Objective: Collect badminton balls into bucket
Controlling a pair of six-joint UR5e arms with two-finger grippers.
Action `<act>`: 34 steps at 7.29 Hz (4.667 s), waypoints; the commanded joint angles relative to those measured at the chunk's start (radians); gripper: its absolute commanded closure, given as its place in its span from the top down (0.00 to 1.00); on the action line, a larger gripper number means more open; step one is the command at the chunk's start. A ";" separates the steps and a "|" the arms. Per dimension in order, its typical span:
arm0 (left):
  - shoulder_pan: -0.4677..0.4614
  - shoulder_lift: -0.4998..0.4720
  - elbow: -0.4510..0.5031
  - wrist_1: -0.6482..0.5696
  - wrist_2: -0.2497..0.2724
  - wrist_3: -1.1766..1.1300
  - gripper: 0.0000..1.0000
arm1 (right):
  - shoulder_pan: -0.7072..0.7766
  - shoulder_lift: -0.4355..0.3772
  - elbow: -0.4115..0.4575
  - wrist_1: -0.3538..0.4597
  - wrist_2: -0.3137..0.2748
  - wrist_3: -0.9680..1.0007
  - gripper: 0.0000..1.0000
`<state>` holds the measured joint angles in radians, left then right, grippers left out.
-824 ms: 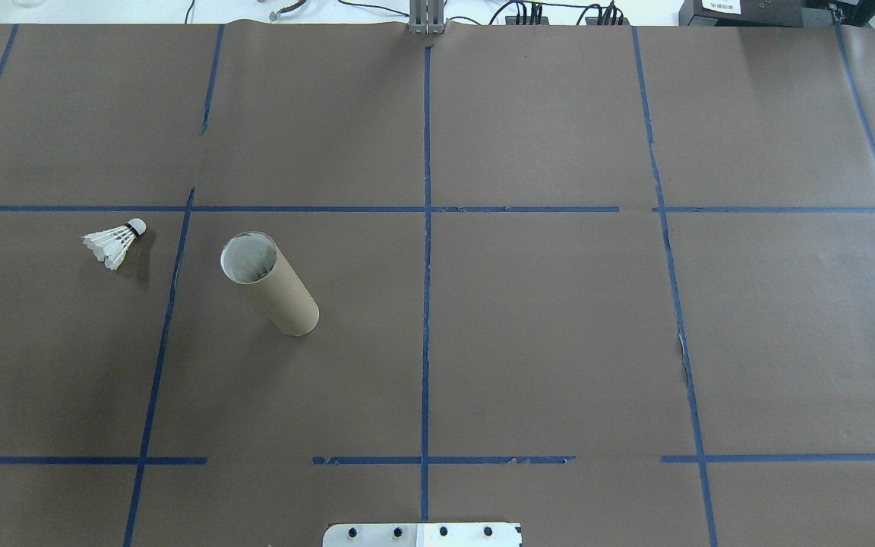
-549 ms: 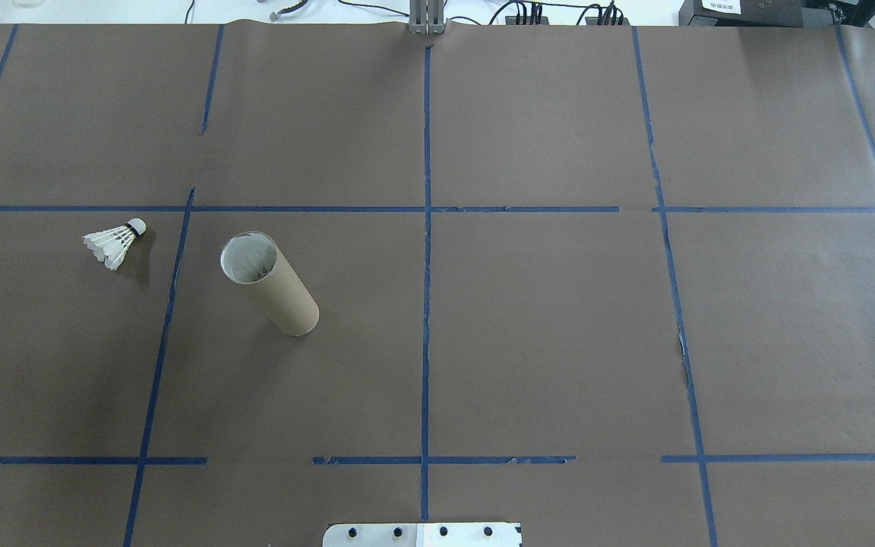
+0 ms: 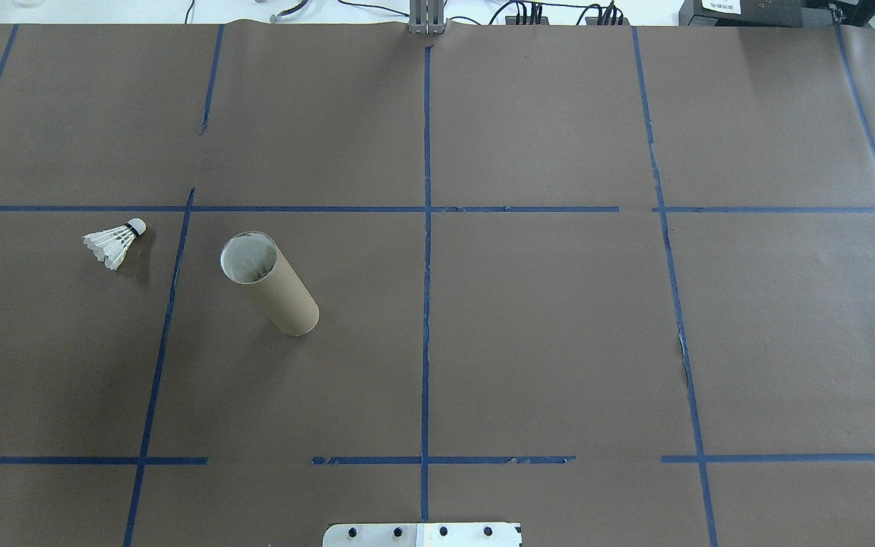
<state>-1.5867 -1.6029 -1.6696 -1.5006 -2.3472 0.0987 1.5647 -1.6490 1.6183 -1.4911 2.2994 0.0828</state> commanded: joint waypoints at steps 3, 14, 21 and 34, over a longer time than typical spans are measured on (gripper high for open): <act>0.145 -0.054 -0.157 -0.023 -0.040 -0.356 1.00 | 0.000 0.000 0.000 0.000 0.000 0.000 1.00; 0.428 0.092 -0.023 -0.982 0.097 -1.466 1.00 | 0.000 0.000 0.000 0.000 0.000 0.000 1.00; 0.651 0.037 0.115 -1.190 0.256 -1.781 1.00 | 0.000 0.000 0.000 0.000 0.000 0.000 1.00; 0.673 -0.029 0.214 -1.230 0.276 -1.808 0.09 | 0.000 0.000 0.000 0.000 0.000 0.000 1.00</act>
<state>-0.9130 -1.6386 -1.4544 -2.7060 -2.0694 -1.7102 1.5647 -1.6490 1.6183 -1.4910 2.2994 0.0829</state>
